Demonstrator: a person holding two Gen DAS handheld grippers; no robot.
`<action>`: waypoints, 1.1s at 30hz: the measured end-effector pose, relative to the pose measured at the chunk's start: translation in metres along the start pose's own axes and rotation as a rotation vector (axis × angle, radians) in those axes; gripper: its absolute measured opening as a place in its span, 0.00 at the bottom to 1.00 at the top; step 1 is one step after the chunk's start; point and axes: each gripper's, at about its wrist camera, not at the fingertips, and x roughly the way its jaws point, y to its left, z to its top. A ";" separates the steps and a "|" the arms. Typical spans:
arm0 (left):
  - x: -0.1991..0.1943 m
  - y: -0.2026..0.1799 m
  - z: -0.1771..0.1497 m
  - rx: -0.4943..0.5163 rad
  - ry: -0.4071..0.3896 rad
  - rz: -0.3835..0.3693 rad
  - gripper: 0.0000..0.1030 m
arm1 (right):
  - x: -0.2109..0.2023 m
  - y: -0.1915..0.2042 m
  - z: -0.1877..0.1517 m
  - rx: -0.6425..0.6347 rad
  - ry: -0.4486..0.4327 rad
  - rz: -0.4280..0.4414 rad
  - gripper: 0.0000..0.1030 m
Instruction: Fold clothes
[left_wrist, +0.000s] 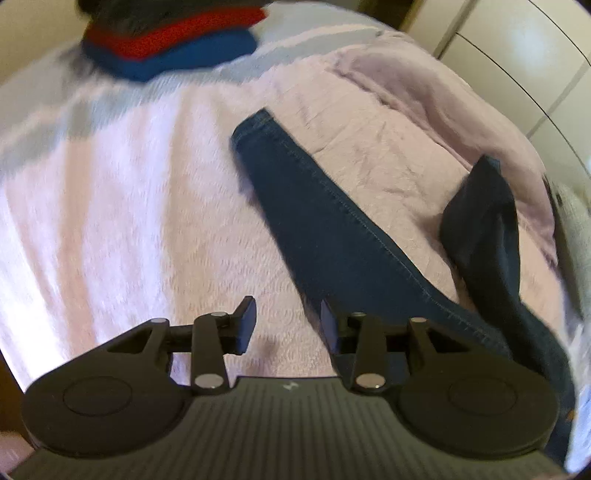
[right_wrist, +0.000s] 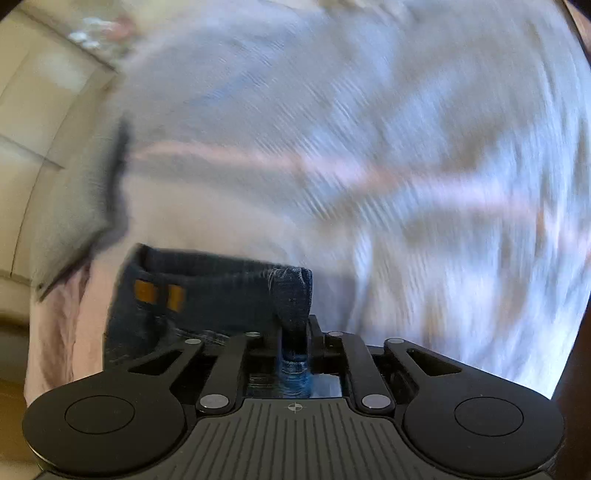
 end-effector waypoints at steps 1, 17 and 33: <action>0.003 0.003 0.001 -0.018 0.006 -0.010 0.38 | -0.001 -0.002 -0.004 0.030 -0.024 0.020 0.33; 0.057 -0.026 0.030 -0.127 -0.102 -0.111 0.10 | -0.006 0.008 -0.014 -0.105 -0.044 -0.015 0.45; 0.054 -0.017 0.022 -0.134 0.024 -0.122 0.42 | 0.018 0.014 -0.009 -0.070 0.002 -0.084 0.50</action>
